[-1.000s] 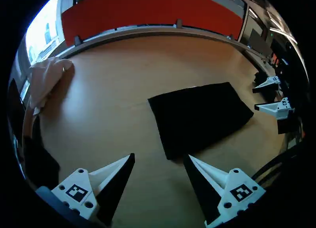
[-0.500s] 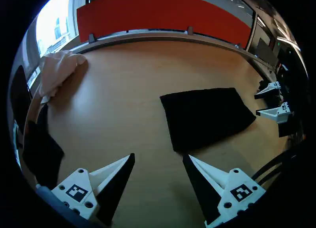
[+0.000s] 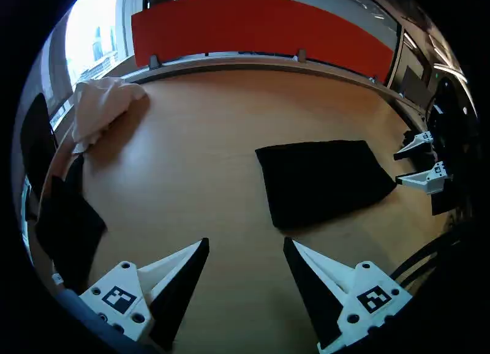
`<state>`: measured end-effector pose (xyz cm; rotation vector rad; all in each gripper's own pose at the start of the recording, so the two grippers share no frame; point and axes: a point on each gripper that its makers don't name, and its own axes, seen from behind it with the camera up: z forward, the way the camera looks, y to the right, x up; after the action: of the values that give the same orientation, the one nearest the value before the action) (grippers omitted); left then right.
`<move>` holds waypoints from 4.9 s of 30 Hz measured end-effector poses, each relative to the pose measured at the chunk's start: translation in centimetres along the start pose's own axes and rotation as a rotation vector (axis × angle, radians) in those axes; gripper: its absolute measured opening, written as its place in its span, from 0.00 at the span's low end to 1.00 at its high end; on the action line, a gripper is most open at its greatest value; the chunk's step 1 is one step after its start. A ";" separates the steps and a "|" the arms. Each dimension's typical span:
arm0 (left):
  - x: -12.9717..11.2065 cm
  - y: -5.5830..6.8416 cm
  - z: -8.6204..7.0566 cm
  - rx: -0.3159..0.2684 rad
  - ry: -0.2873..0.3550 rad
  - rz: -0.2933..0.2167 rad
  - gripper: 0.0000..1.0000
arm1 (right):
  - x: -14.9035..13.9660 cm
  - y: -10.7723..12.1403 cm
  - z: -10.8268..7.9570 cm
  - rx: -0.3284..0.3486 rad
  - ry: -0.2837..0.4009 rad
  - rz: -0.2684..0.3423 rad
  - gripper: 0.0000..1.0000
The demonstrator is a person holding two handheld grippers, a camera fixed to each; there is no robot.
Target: Fold towel
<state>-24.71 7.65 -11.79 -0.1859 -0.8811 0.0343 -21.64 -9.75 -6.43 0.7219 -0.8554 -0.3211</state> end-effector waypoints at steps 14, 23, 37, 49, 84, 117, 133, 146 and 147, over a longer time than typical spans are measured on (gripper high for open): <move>0.2 -0.5 -0.5 0.028 0.088 -0.044 0.90 | -1.8 -0.4 0.4 0.013 -0.033 0.004 0.96; -0.3 -0.8 -0.7 0.038 0.098 -0.035 0.90 | -3.0 -0.6 0.7 0.032 -0.059 -0.021 0.84; -1.0 -0.8 -1.1 0.040 0.102 -0.032 0.90 | -3.7 -0.6 0.4 0.050 -0.085 -0.047 0.56; -0.9 -0.9 -1.4 0.041 0.106 -0.021 0.90 | -3.9 -1.1 0.4 0.070 -0.103 -0.068 0.27; -0.2 -1.4 -1.9 0.048 0.116 -0.015 0.90 | 0.0 0.3 -3.0 0.003 0.015 -0.027 0.04; -0.4 -1.2 -4.0 0.044 0.117 -0.030 0.90 | 10.5 -2.6 -3.5 0.069 0.152 -0.169 0.04; -0.8 -1.4 -5.2 0.053 0.119 -0.060 0.90 | 14.5 -7.4 -0.6 0.179 0.179 -0.263 0.04; -1.3 -2.0 -6.2 0.076 0.119 -0.067 0.90 | 15.0 -11.1 3.1 0.276 0.147 -0.307 0.04; -1.4 -2.0 -6.3 0.079 0.119 -0.067 0.90 | 15.0 -11.5 3.4 0.286 0.144 -0.309 0.04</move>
<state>-20.86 4.56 -16.42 -0.0834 -0.7654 -0.0048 -14.62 -27.50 -4.32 1.1348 -0.6584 -0.4215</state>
